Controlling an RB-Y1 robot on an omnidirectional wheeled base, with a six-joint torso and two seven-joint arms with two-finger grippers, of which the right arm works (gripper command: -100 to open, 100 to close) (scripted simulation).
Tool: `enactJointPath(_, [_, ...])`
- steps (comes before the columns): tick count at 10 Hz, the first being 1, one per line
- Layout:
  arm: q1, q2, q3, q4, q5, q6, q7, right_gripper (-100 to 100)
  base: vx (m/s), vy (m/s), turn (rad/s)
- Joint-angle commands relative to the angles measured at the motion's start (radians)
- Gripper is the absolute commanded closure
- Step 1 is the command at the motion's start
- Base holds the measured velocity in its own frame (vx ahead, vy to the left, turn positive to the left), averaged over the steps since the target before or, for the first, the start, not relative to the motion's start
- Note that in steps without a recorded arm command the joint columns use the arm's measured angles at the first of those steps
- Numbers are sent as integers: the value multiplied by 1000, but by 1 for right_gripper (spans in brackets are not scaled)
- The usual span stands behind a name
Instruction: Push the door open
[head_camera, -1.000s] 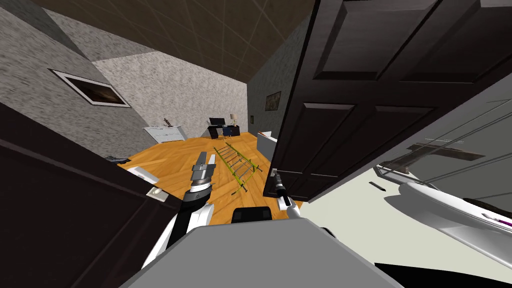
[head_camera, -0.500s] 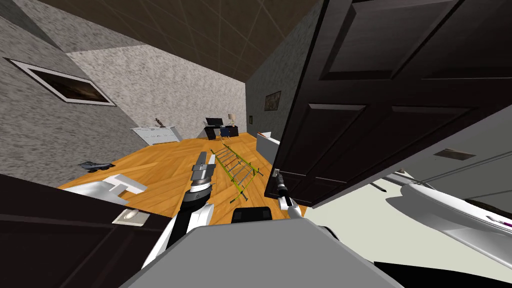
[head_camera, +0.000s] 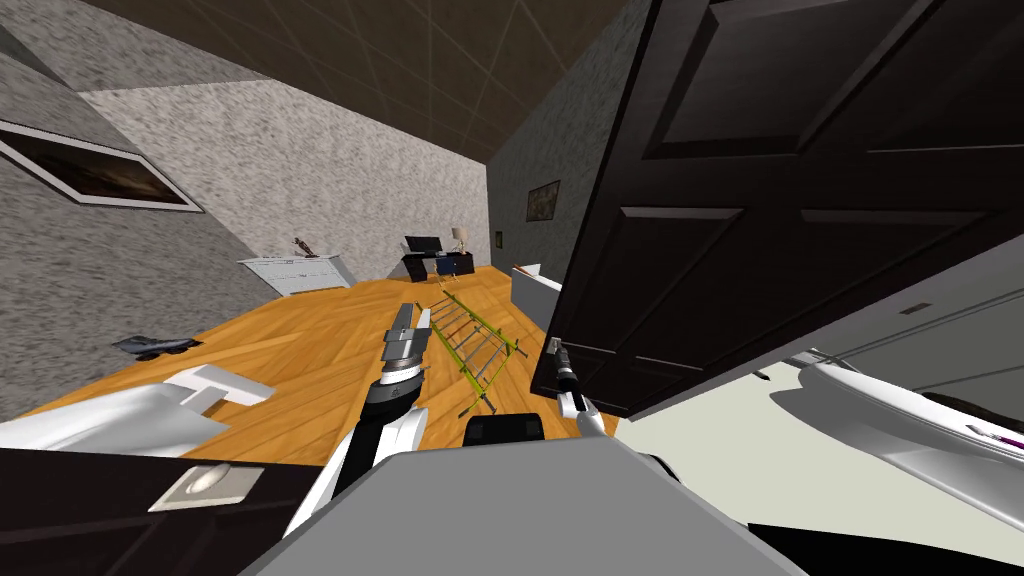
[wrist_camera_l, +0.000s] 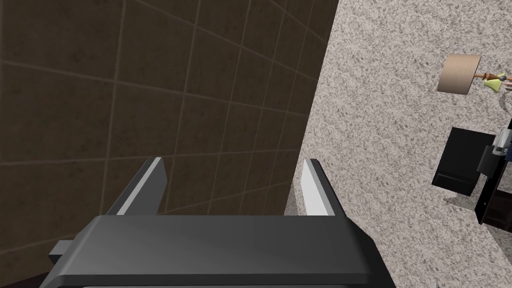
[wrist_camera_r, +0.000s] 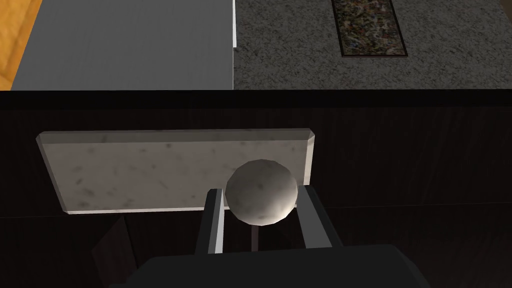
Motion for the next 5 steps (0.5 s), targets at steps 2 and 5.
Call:
enactJointPath(2, [17,-14,-30,-32,-18,12,6,100,98,30,-20])
enactJointPath(5, [17,-16,-57,-29,-35,15,17,100,173,68,-68])
